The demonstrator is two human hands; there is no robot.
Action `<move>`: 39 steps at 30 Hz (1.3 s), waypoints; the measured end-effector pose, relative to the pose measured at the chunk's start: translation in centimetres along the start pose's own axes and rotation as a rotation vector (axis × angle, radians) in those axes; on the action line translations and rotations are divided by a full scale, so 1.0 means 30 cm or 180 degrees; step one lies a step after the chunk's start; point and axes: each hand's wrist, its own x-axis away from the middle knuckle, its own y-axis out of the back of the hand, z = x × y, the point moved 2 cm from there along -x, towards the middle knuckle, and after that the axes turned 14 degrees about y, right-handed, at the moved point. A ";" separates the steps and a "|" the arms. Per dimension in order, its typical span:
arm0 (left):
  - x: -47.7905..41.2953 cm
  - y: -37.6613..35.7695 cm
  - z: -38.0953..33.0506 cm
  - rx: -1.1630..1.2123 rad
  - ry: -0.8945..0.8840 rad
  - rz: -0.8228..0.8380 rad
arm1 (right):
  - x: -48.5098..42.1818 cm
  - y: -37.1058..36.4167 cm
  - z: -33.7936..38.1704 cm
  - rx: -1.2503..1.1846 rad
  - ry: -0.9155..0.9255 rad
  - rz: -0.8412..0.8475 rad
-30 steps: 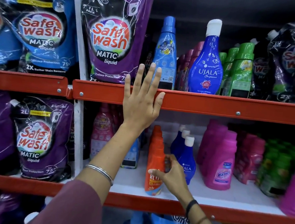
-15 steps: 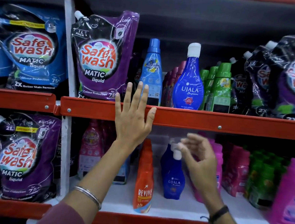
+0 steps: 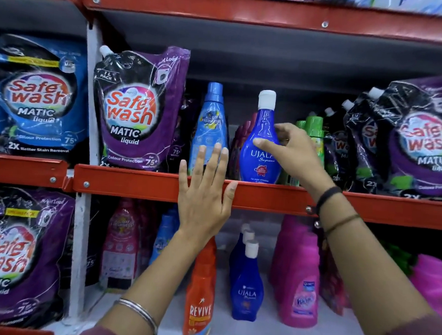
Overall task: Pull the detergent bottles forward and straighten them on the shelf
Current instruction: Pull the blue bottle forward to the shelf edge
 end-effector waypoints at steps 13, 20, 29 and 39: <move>0.000 -0.001 0.000 0.0013 -0.0019 -0.0042 | 0.115 0.158 0.114 -0.0618 0.0353 -0.1049; 0.002 0.004 0.000 0.0059 -0.0034 -0.0026 | 0.342 0.152 0.076 -0.1232 0.0131 -0.0466; 0.002 -0.005 0.003 0.0067 -0.0016 -0.0092 | 0.644 -0.002 -0.094 -0.1165 -0.0490 -0.0117; 0.000 -0.017 0.007 0.0103 -0.0036 -0.0173 | 0.844 -0.178 -0.357 -0.0750 -0.1220 0.0333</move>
